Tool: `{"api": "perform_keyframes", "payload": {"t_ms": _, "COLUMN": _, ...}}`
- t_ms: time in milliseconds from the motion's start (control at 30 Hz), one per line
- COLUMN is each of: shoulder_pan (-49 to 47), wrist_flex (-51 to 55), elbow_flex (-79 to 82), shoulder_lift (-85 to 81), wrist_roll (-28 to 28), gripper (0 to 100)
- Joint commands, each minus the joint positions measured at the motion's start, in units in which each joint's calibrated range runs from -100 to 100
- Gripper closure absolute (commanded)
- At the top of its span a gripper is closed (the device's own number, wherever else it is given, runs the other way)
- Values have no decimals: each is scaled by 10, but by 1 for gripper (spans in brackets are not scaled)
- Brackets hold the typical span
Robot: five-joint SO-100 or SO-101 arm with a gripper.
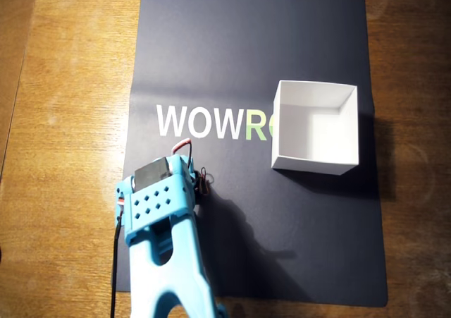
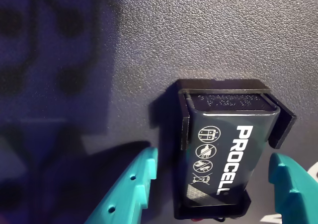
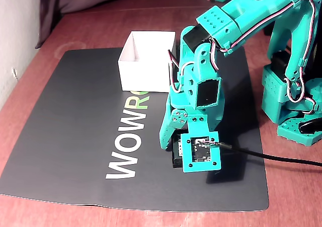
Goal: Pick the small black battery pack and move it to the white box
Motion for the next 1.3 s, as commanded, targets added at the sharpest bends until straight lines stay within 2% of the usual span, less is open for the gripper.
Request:
{"api": "perform_keyframes", "payload": {"t_ms": 0, "shoulder_pan": 7, "wrist_flex": -1, "elbow_flex": -2, "shoulder_lift": -6, "wrist_roll": -2, "gripper": 75}}
{"api": "perform_keyframes", "payload": {"t_ms": 733, "shoulder_pan": 7, "wrist_flex": 9, "elbow_flex": -2, "shoulder_lift": -8, "wrist_roll": -2, "gripper": 75}}
{"api": "perform_keyframes", "payload": {"t_ms": 867, "shoulder_pan": 7, "wrist_flex": 3, "elbow_flex": -2, "shoulder_lift": -8, "wrist_roll": 1, "gripper": 80}}
{"api": "perform_keyframes", "payload": {"t_ms": 1267, "shoulder_pan": 7, "wrist_flex": 2, "elbow_flex": -1, "shoulder_lift": -7, "wrist_roll": -1, "gripper": 81}}
